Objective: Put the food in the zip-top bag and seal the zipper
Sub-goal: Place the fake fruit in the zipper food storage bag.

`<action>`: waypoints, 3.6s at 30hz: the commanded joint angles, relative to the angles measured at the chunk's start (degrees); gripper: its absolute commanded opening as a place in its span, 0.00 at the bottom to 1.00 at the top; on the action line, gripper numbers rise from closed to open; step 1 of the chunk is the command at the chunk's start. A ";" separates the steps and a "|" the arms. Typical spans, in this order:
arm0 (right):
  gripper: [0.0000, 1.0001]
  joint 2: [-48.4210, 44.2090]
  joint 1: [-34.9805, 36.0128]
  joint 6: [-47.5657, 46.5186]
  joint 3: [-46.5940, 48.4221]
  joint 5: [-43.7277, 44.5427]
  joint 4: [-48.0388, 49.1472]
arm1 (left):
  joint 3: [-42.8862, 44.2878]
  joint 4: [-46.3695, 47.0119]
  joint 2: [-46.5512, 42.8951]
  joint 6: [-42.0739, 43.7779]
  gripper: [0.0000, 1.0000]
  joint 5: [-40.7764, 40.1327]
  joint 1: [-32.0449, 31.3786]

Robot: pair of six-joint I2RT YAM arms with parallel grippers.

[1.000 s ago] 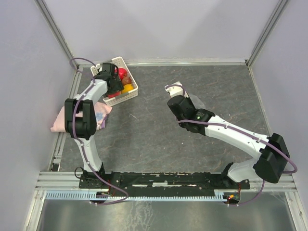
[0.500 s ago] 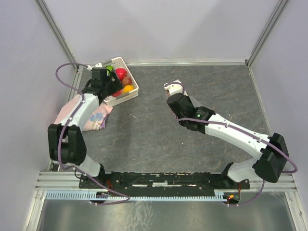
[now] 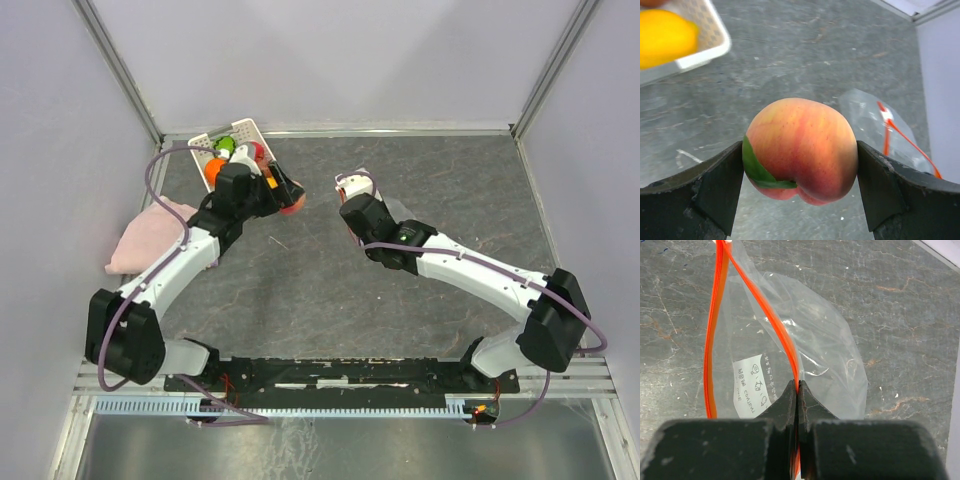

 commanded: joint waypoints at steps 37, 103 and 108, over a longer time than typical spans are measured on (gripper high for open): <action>0.02 0.26 -0.14 8.57 3.46 -6.29 5.27 | -16.05 34.00 -0.55 -16.76 0.54 1.98 -16.59; 0.01 -1.99 -0.16 13.30 1.11 -16.89 9.23 | -3.26 8.97 5.28 -4.07 0.85 -15.77 -25.88; 0.02 -2.05 -0.18 13.25 0.85 -16.56 9.22 | -2.90 7.54 4.60 -4.07 0.89 -15.87 -25.86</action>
